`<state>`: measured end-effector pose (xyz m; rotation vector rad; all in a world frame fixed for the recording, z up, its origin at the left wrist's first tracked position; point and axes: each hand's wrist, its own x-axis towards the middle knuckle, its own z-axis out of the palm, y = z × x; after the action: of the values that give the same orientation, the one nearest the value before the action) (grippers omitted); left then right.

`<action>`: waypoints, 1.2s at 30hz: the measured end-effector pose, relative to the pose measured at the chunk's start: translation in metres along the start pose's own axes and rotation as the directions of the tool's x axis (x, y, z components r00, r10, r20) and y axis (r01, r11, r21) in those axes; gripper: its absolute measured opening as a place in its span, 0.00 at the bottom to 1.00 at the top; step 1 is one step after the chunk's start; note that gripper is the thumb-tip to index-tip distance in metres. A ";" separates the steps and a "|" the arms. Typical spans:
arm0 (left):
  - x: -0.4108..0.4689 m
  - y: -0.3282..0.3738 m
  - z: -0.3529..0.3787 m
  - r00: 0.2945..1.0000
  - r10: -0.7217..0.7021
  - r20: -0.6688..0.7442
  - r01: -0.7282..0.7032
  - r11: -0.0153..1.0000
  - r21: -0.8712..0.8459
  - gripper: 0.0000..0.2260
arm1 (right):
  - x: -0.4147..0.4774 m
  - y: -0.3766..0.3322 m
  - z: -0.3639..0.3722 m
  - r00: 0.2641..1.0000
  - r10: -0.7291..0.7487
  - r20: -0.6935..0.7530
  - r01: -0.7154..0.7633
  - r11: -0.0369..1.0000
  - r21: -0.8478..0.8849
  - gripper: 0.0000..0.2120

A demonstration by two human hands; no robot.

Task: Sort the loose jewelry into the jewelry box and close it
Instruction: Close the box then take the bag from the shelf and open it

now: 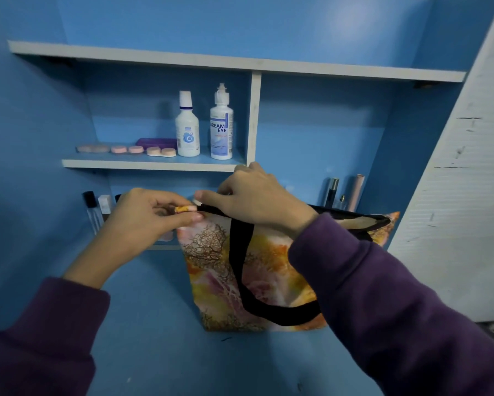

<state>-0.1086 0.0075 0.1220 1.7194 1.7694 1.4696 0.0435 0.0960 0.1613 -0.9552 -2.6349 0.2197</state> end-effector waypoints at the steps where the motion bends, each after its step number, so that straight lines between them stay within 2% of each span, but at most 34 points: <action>1: 0.000 0.000 0.000 1.000 0.006 -0.001 -0.006 1.000 0.004 0.08 | 0.003 -0.003 -0.001 1.000 -0.007 0.005 0.007 0.998 0.056 0.20; 4: -0.001 0.000 0.001 1.000 0.008 -0.009 -0.009 1.000 -0.023 0.07 | 0.006 -0.009 -0.002 0.999 -0.024 -0.043 0.035 0.958 0.286 0.09; 6: -0.002 0.000 0.001 1.000 0.001 -0.014 -0.001 0.999 -0.036 0.07 | 0.007 -0.011 0.002 0.994 -0.022 -0.107 0.053 0.951 0.303 0.08; 9: -0.002 -0.002 0.000 1.000 0.010 -0.015 -0.011 0.999 -0.035 0.07 | 0.003 -0.010 0.005 0.973 0.026 -0.229 0.034 0.966 0.256 0.08; 14: -0.005 -0.011 -0.005 0.999 0.021 -0.038 -0.020 1.000 0.018 0.09 | -0.018 0.025 -0.005 0.922 0.143 -0.361 -0.112 0.988 0.107 0.06; 20: -0.008 -0.020 -0.009 0.997 0.065 -0.037 -0.063 0.997 0.049 0.09 | -0.058 0.099 -0.032 0.827 0.343 -0.446 -0.395 0.918 -0.027 0.07; 24: -0.007 -0.024 -0.009 0.997 0.067 -0.045 -0.065 0.997 0.049 0.08 | -0.086 0.136 -0.050 0.765 0.440 -0.470 -0.521 0.852 -0.051 0.06; 27: -0.006 -0.020 -0.005 0.995 0.076 -0.063 -0.072 0.996 0.053 0.08 | -0.094 0.143 -0.054 0.764 0.471 -0.441 -0.548 0.834 -0.059 0.04; 29: -0.006 -0.018 -0.003 0.993 0.082 -0.079 -0.077 0.995 0.066 0.09 | -0.090 0.142 -0.051 0.785 0.415 -0.459 -0.551 0.806 -0.214 0.07; 31: -0.007 -0.019 -0.002 0.993 0.089 -0.081 -0.082 0.993 0.080 0.09 | -0.084 0.129 -0.050 0.841 0.336 -0.424 -0.484 0.818 -0.310 0.19; 33: -0.008 -0.021 -0.001 0.993 0.086 -0.086 -0.080 0.994 0.069 0.09 | -0.077 0.105 -0.052 0.944 0.204 -0.260 -0.266 0.937 -0.228 0.28; 35: -0.009 -0.023 0.003 0.991 0.070 -0.117 -0.067 0.997 0.036 0.09 | -0.069 0.082 -0.049 0.998 0.055 0.018 -0.052 0.990 -0.127 0.24; 36: -0.010 -0.024 0.006 0.987 0.060 -0.149 -0.059 0.998 0.010 0.09 | -0.065 0.074 -0.045 0.991 0.010 0.133 0.014 0.984 -0.177 0.17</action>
<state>-0.1150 0.0066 0.0961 1.7189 1.8113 1.6599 0.1502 0.1118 0.1681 -1.0273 -2.8163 0.0491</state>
